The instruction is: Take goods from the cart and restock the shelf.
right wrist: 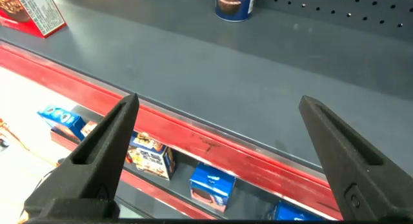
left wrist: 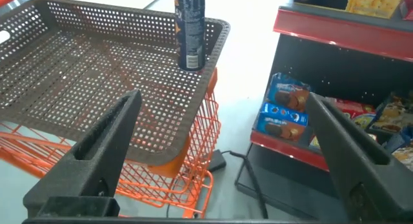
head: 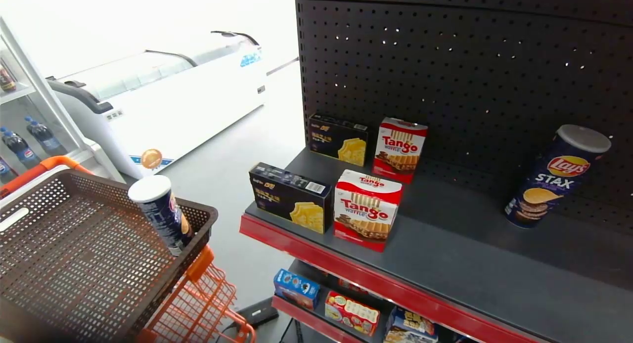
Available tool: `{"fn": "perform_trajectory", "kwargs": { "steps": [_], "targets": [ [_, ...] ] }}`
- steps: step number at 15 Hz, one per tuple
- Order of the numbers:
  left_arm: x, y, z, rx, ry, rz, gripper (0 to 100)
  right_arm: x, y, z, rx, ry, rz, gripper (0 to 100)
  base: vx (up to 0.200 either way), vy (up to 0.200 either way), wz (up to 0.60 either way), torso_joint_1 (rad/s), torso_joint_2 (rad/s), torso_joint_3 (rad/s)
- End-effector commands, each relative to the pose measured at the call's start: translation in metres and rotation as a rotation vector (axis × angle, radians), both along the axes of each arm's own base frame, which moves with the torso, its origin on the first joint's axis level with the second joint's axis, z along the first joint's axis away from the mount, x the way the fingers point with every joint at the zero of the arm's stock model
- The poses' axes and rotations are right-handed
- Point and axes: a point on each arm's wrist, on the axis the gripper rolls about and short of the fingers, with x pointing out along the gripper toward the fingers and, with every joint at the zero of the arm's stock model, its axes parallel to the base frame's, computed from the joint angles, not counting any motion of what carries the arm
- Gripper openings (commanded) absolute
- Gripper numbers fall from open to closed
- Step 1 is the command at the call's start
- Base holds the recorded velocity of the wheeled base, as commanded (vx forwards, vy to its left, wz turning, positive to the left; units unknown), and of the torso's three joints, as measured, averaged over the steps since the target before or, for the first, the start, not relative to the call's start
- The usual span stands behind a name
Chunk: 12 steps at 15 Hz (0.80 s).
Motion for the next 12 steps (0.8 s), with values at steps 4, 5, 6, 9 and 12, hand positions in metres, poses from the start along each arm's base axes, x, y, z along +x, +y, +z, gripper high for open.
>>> {"fn": "perform_trajectory", "kwargs": {
  "steps": [4,5,6,9,12],
  "targets": [
    [-0.007,0.001,0.022,0.009,-0.066,0.028,100,0.000,0.000,0.000,0.000,-0.001,0.000,100,0.000,0.000,0.00,0.000,0.00,0.000],
    [-0.008,0.001,0.032,0.012,-0.048,0.028,100,0.000,0.000,0.000,0.000,0.000,0.000,100,0.000,0.000,0.00,0.000,0.00,0.000],
    [-0.004,0.001,0.054,0.014,0.036,0.029,100,0.000,0.000,0.000,0.000,-0.001,0.000,100,0.000,0.000,0.00,0.000,0.00,0.000],
    [0.038,0.000,0.082,0.011,0.231,0.018,100,0.000,0.000,0.000,0.000,-0.001,0.000,100,0.000,0.000,0.00,0.000,0.00,0.000],
    [0.110,0.009,0.103,-0.022,0.339,0.094,100,0.000,0.000,0.000,0.000,-0.001,0.000,100,0.000,0.000,0.00,0.000,0.00,0.000]
  ]
}}
